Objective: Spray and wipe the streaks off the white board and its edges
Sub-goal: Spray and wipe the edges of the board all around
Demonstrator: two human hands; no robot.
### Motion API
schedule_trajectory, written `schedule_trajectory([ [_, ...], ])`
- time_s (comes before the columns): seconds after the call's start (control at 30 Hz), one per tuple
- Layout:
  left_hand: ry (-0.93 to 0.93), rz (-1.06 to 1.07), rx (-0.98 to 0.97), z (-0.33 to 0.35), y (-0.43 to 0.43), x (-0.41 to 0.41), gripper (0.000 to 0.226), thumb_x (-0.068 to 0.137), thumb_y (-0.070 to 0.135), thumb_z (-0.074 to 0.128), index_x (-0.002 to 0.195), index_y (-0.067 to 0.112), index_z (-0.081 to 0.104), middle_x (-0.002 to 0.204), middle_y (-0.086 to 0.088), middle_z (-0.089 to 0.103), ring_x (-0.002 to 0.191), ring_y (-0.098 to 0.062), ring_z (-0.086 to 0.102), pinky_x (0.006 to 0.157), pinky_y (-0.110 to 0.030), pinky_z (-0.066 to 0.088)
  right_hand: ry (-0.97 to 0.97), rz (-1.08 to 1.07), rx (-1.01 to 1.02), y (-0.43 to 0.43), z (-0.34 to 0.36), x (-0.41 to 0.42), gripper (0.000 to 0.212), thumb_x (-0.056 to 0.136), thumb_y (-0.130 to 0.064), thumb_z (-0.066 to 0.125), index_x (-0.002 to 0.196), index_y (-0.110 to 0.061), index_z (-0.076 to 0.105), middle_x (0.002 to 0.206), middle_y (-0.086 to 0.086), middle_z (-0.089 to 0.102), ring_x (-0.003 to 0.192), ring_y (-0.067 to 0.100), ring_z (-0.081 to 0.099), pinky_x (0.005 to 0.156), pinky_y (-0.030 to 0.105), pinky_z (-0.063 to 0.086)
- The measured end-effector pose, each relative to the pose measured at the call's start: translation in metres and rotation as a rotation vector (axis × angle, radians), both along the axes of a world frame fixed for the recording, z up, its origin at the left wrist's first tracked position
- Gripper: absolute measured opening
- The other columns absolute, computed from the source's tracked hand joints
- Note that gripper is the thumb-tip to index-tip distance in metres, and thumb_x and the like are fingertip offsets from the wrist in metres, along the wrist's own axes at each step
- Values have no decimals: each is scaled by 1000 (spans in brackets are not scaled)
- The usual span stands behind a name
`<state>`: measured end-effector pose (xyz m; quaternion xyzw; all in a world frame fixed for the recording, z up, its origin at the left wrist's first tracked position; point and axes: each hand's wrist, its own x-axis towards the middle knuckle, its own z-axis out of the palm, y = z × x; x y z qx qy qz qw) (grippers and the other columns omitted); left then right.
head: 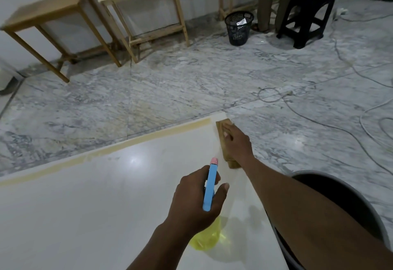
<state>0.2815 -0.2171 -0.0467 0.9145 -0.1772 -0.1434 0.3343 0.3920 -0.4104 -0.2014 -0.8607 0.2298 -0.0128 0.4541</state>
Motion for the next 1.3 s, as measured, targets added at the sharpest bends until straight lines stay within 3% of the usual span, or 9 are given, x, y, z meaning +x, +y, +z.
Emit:
schedule_trajectory([
  [0.2, 14, -5, -13, 6, -2, -26, 36, 87, 60, 63, 102, 28, 63, 87, 17, 66, 69, -14, 66, 71, -20, 52, 13, 17, -52, 10, -2, -60, 42, 105, -28, 36, 145, -39, 45, 161, 1, 31, 143, 27, 38, 114, 41, 36],
  [0.3, -1, -38, 15, 14, -4, -41, 25, 94, 48, 72, 101, 27, 62, 85, 14, 67, 67, -16, 68, 67, -11, 46, 46, 36, -91, 16, -1, -90, 44, 106, -31, 31, 149, -39, 36, 162, 3, 29, 142, 29, 39, 114, 43, 37],
  [0.4, -38, -81, 37, 15, -6, -56, 22, 93, 42, 75, 98, 25, 63, 79, 8, 68, 66, -16, 67, 63, -10, 48, 52, 23, -101, 23, 1, -120, 45, 107, -34, 30, 151, -38, 32, 163, 2, 27, 141, 29, 40, 115, 43, 37],
  [0.53, -46, -125, 46, 16, -14, -85, 22, 92, 41, 76, 97, 23, 64, 80, 8, 69, 78, -7, 65, 63, -6, 47, 59, -5, -72, 27, -7, -161, 43, 106, -38, 30, 149, -40, 33, 162, -3, 30, 139, 28, 44, 114, 42, 39],
  [0.63, -56, -157, 66, 18, -20, -108, 20, 93, 38, 76, 96, 22, 64, 80, 10, 69, 73, -4, 64, 63, -7, 47, 72, -7, -31, 31, -8, -190, 42, 106, -37, 32, 147, -43, 32, 161, -5, 31, 137, 29, 46, 111, 45, 42],
  [0.73, -44, -175, 90, 21, -24, -132, 19, 93, 36, 77, 96, 23, 63, 80, 8, 68, 65, -4, 63, 62, -5, 45, 76, 19, -42, 33, -1, -223, 51, 102, -27, 47, 149, -41, 32, 162, -1, 29, 138, 28, 44, 109, 44, 44],
  [0.9, -63, -211, 103, 31, -31, -182, 19, 95, 35, 76, 97, 21, 63, 86, 3, 71, 66, -13, 62, 65, -4, 46, 32, -4, -21, 39, 5, -291, 54, 100, -20, 52, 149, -36, 36, 160, 1, 32, 139, 27, 42, 110, 44, 42],
  [1.07, -82, -219, 110, 40, -31, -233, 21, 95, 35, 76, 97, 18, 64, 86, -2, 73, 71, -22, 69, 65, -4, 46, -21, -41, -56, 47, -1, -349, 42, 102, -28, 47, 144, -34, 43, 152, 0, 45, 138, 25, 45, 110, 46, 44],
  [1.3, -110, -252, 96, 50, -10, -319, 20, 95, 37, 76, 96, 22, 62, 85, -1, 75, 75, -25, 73, 64, -16, 49, -24, -84, -2, 61, -4, -448, 37, 103, -40, 44, 140, -36, 50, 148, -3, 50, 137, 21, 46, 110, 40, 43],
])
